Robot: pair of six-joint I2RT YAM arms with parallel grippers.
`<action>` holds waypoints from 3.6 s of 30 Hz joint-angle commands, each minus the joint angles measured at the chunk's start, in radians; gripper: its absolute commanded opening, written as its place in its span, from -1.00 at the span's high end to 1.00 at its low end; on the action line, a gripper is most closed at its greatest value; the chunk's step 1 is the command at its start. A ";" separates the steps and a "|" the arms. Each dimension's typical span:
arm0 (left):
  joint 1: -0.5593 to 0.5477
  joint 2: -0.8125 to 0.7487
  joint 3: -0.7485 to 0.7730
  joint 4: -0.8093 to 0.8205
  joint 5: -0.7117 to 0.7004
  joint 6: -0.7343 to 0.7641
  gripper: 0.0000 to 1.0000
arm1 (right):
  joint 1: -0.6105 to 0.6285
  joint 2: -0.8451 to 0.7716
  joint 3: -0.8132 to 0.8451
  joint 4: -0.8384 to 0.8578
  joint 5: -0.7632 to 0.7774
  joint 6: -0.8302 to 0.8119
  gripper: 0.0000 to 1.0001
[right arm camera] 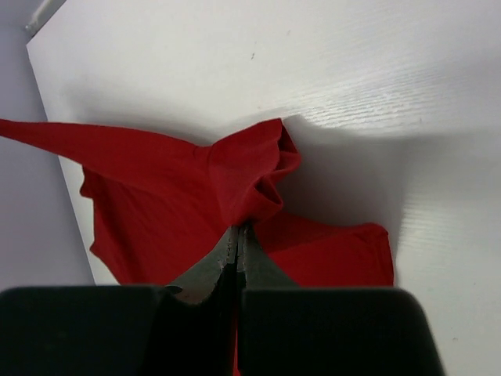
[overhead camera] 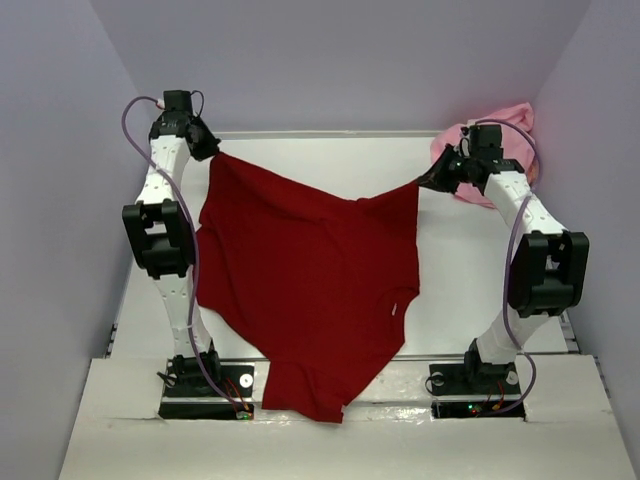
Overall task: Fold and stack the t-shirts
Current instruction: Flatten out the tshirt
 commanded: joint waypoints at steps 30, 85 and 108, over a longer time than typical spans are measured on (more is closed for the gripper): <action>0.045 0.140 0.182 0.046 0.013 -0.039 1.00 | 0.005 0.338 0.380 -0.166 0.032 -0.043 1.00; 0.113 0.068 0.087 0.029 -0.093 -0.148 1.00 | -0.022 1.082 1.025 0.679 -0.232 0.606 1.00; 0.113 0.206 0.167 0.163 0.005 -0.182 1.00 | -0.032 0.725 0.764 0.345 -0.308 0.206 0.03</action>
